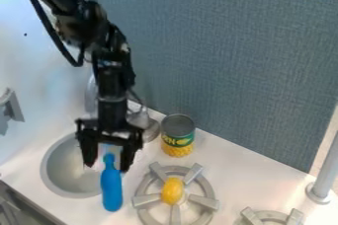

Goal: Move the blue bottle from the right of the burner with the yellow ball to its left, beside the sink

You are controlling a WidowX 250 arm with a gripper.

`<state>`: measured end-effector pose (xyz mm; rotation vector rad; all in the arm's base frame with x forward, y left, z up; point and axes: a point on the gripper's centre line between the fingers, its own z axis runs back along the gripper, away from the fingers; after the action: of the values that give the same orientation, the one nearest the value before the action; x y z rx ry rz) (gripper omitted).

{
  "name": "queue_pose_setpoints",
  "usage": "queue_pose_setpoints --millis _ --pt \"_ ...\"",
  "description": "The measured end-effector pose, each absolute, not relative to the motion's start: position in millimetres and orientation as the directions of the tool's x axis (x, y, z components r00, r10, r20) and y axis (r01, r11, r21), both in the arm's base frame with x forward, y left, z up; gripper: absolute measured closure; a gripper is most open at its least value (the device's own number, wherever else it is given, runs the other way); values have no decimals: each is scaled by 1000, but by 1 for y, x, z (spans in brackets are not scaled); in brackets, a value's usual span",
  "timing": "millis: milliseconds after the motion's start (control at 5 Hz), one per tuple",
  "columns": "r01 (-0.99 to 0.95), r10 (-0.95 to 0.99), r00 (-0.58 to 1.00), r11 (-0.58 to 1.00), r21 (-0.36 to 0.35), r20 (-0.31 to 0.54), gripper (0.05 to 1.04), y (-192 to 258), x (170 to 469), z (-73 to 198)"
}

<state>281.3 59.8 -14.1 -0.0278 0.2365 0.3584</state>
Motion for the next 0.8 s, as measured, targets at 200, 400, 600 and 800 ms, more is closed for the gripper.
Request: queue_pose_setpoints --millis 200,400,600,800 --pt "-347 344 915 938 26 -210 83 62 283 -1" --pt "-307 306 936 951 27 -172 83 58 295 11" --pt "-227 225 967 974 -2 -117 83 54 312 18" --pt "-112 111 994 993 -49 -18 83 53 336 25"
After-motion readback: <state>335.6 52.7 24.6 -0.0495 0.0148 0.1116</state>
